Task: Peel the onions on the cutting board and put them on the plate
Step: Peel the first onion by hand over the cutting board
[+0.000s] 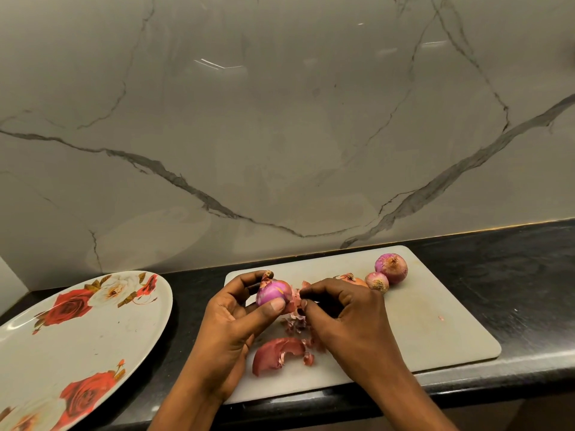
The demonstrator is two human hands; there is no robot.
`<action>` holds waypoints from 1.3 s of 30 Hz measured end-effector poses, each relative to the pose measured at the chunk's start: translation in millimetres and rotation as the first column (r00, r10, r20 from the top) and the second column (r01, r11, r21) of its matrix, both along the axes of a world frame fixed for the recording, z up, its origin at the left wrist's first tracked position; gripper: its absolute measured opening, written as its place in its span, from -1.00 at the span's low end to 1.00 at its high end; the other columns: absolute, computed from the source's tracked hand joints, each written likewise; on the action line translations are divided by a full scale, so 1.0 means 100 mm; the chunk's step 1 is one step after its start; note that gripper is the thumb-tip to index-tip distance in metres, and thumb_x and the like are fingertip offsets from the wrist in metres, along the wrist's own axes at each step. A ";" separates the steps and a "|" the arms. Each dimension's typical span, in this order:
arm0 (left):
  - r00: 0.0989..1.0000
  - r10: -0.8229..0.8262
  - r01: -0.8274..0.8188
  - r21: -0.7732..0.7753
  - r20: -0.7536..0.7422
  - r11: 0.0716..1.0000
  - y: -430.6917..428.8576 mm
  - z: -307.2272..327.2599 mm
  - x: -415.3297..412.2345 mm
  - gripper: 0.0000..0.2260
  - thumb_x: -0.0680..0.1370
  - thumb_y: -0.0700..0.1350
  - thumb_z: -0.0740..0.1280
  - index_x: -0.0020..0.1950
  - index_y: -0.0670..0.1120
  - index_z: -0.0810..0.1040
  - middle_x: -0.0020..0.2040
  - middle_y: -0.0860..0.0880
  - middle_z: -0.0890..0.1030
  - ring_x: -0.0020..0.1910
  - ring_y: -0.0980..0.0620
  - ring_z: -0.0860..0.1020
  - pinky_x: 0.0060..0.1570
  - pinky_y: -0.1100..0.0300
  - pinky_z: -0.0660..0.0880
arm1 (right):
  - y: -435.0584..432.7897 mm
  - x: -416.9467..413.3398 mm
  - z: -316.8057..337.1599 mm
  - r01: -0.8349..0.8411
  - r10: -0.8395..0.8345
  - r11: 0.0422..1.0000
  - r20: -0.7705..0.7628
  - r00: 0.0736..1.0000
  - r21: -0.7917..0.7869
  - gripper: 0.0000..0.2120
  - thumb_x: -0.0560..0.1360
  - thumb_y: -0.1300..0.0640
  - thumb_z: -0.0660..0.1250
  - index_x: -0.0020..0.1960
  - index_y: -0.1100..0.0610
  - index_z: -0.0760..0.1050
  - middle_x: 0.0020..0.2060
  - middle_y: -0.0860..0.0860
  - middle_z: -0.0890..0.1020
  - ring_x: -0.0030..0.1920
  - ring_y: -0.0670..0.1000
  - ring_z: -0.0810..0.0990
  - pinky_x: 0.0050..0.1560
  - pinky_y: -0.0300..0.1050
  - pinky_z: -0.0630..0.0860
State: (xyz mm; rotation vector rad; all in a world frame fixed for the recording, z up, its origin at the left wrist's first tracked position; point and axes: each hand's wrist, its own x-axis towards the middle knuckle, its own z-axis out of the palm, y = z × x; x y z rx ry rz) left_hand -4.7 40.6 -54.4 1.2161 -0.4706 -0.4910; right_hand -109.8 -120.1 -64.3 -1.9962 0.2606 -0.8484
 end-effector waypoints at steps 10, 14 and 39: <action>0.998 0.008 -0.010 0.029 0.070 1.000 0.00 -0.01 0.00 -0.32 0.17 -0.31 0.67 0.27 -0.19 0.61 0.21 -0.19 0.70 0.13 -0.18 0.73 -0.03 0.10 0.69 | 0.03 -0.03 0.03 -0.079 0.080 0.996 0.054 0.995 -0.033 -0.83 0.54 0.13 0.52 0.10 -0.06 0.75 -0.10 -0.29 0.74 -0.04 -0.31 0.70 -0.03 -0.40 0.62; 0.997 -0.003 0.000 0.040 0.071 0.999 0.00 -0.02 0.01 -0.32 0.19 -0.32 0.73 0.27 -0.18 0.61 0.23 -0.18 0.69 0.14 -0.20 0.72 -0.02 0.08 0.69 | 0.01 -0.01 0.01 -0.063 0.064 0.998 0.041 0.997 -0.030 -0.89 0.55 0.12 0.50 0.04 -0.03 0.76 -0.16 -0.24 0.75 -0.08 -0.25 0.71 -0.08 -0.39 0.60; 0.999 -0.001 -0.002 0.049 0.048 0.999 0.00 0.00 0.00 -0.36 0.25 -0.23 0.72 0.30 -0.15 0.63 0.27 -0.17 0.68 0.20 -0.22 0.70 0.07 -0.02 0.69 | 0.02 -0.02 0.02 -0.069 0.062 0.995 0.088 0.994 0.076 -0.80 0.54 -0.02 0.49 0.15 -0.05 0.73 -0.05 -0.23 0.75 0.01 -0.27 0.70 0.00 -0.35 0.64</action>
